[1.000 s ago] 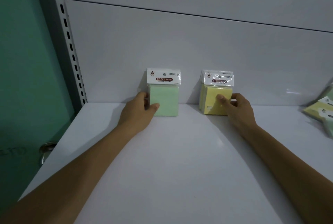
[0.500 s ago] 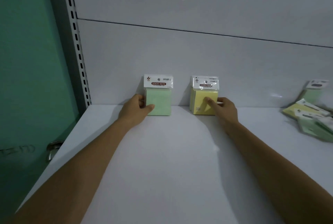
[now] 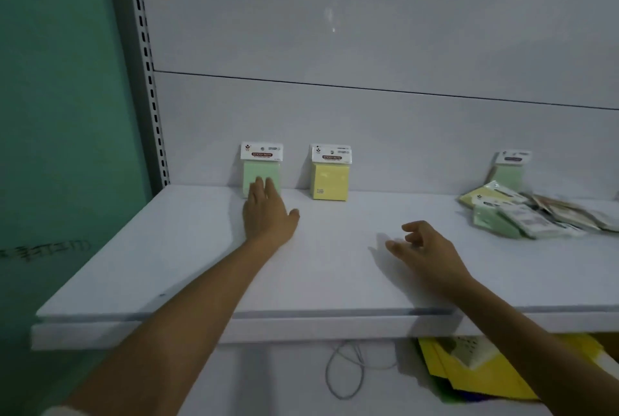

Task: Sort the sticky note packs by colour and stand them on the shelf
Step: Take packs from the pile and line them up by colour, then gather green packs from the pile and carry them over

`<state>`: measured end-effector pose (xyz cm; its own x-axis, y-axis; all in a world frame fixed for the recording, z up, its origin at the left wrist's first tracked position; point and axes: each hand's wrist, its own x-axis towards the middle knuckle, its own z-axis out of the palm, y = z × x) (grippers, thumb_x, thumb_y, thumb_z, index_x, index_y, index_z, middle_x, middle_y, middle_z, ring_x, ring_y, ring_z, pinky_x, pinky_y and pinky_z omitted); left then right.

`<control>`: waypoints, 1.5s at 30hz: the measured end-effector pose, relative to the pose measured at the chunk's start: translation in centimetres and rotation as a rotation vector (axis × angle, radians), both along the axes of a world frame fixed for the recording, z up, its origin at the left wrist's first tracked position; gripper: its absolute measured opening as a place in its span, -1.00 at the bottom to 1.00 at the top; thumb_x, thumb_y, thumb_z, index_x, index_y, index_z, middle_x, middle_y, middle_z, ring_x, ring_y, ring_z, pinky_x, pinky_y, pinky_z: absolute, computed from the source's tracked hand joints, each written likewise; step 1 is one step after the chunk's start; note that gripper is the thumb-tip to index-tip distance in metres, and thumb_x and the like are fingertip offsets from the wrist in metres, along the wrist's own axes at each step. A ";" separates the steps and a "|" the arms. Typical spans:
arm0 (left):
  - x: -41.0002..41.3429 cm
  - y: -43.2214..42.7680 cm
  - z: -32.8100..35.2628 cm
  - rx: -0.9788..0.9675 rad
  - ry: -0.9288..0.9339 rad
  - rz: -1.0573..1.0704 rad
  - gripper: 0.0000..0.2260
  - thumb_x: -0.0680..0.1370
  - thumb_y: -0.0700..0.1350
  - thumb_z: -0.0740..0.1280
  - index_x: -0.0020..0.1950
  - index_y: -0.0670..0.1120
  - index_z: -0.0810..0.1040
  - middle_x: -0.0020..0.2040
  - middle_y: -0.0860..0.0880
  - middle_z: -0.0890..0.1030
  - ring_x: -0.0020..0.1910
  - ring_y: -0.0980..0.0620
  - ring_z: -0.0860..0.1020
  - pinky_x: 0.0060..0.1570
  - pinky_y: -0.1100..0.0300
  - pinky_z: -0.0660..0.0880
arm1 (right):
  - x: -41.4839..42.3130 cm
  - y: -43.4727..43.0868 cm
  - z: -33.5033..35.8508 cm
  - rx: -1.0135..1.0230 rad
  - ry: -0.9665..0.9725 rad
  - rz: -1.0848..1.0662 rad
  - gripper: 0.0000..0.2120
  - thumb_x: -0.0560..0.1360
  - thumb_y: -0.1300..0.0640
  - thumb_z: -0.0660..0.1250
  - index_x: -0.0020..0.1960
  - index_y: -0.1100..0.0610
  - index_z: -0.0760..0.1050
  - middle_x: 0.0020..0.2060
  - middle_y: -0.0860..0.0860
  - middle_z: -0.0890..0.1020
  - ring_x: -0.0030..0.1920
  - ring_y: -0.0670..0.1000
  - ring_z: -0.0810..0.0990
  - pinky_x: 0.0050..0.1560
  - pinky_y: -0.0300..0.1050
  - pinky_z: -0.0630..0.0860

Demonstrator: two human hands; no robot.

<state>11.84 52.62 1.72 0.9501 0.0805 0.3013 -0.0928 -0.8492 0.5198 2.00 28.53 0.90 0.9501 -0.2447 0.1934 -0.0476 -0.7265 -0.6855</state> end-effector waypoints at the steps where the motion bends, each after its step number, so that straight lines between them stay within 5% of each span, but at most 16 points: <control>1: -1.4 -1.9 0.2 -0.006 0.005 -0.036 -0.25 0.53 0.06 0.29 0.53 -0.19 -0.07 0.57 -0.15 -0.04 0.54 -0.12 -0.02 0.48 0.00 0.08 | -1.4 -0.9 0.2 -0.042 0.001 -0.004 -0.51 0.49 -0.10 0.32 0.33 0.10 0.36 0.21 0.10 0.54 0.08 0.04 0.51 0.01 -0.12 0.43; 8: -10.4 -16.0 -0.2 -0.037 -0.007 -0.360 -0.31 0.55 0.06 0.27 0.54 -0.12 0.00 0.58 -0.06 -0.05 0.55 -0.05 -0.02 0.47 0.01 0.11 | -10.6 -8.8 0.4 -0.213 -0.064 -0.125 -0.65 0.50 -0.11 0.29 0.20 0.04 0.46 0.07 -0.01 0.60 0.10 0.00 0.56 -0.01 -0.10 0.48; 18: -16.3 -30.7 -0.3 0.097 -0.031 -0.699 -0.42 0.53 0.08 0.28 0.48 -0.08 0.18 0.50 -0.06 0.22 0.47 -0.07 0.20 0.35 0.00 0.27 | -19.0 -21.4 -1.2 -0.090 -0.096 -0.348 -0.72 0.51 -0.04 0.31 0.12 0.11 0.52 -0.14 -0.04 0.56 -0.06 0.00 0.57 -0.13 -0.10 0.50; 24: -13.3 -36.6 -0.9 0.165 -0.051 -0.734 -0.45 0.54 0.06 0.26 0.47 -0.10 0.22 0.51 -0.08 0.20 0.48 -0.08 0.18 0.38 -0.01 0.26 | -17.7 -26.4 -1.7 -0.038 -0.173 -0.390 -0.78 0.51 -0.03 0.30 0.07 0.05 0.53 -0.10 -0.01 0.65 -0.05 -0.01 0.61 -0.07 0.02 0.58; 33: -4.4 -44.8 -0.6 0.362 -0.160 -0.558 -0.55 0.55 0.01 0.21 0.42 -0.05 0.29 0.51 -0.03 0.22 0.49 -0.06 0.15 0.43 -0.07 0.07 | -12.4 -34.2 -0.7 -0.103 -0.193 -0.334 -0.79 0.52 0.01 0.30 0.12 0.05 0.52 -0.02 -0.05 0.62 0.03 -0.07 0.56 0.02 -0.09 0.53; 37: -3.4 -46.3 -2.5 0.439 -0.263 -0.485 -0.69 0.55 0.01 0.15 0.25 -0.03 0.46 0.25 -0.01 0.54 0.29 -0.04 0.42 0.45 -0.15 -0.08 | -9.3 -36.8 -1.2 -0.114 -0.184 -0.338 -0.78 0.52 0.01 0.30 0.13 0.05 0.51 0.00 -0.03 0.62 0.03 -0.05 0.56 0.06 -0.05 0.54; 40: -3.5 -46.4 -2.9 0.511 -0.577 -0.531 -0.79 0.50 0.03 0.25 0.00 -0.02 0.60 -0.13 0.00 0.67 -0.02 -0.03 0.61 0.43 -0.15 -0.15 | -6.0 -37.9 -1.0 -0.209 -0.111 -0.290 -0.75 0.52 0.00 0.29 0.15 0.06 0.50 0.04 0.00 0.62 0.05 -0.02 0.57 0.06 -0.06 0.52; 42: -3.5 -46.8 -3.0 0.569 -0.837 -0.610 -0.83 0.46 0.01 0.28 -0.16 -0.03 0.63 -0.32 -0.02 0.66 -0.25 -0.04 0.63 0.34 -0.07 0.20 | -3.4 -38.0 -0.4 -0.341 -0.079 -0.236 -0.72 0.52 -0.02 0.28 0.18 0.06 0.47 0.08 0.02 0.61 0.08 0.02 0.56 0.05 -0.05 0.51; 43: -3.4 -47.0 -3.1 0.554 -0.917 -0.676 -0.85 0.45 -0.02 0.28 -0.20 -0.03 0.62 -0.36 -0.02 0.65 -0.31 -0.05 0.62 0.16 0.01 0.40 | -2.1 -38.0 0.1 -0.413 -0.079 -0.211 -0.71 0.52 -0.02 0.27 0.20 0.06 0.46 0.11 0.03 0.60 0.10 0.04 0.54 0.05 -0.04 0.51; 45: -3.4 -47.1 -3.1 0.503 -1.024 -0.799 -0.97 0.40 -0.16 0.36 -0.23 -0.04 0.58 -0.39 -0.02 0.61 -0.37 -0.06 0.58 -0.22 0.13 0.49 | 0.4 -38.0 1.0 -0.517 -0.089 -0.166 -0.70 0.52 -0.01 0.25 0.22 0.07 0.43 0.14 0.05 0.57 0.13 0.09 0.52 0.02 -0.04 0.47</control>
<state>8.42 5.55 -1.40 0.0284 -0.6965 0.7170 -0.7847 -0.4599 -0.4157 2.42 -9.47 1.94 0.8813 -0.2414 0.4061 -0.1481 -0.9574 -0.2477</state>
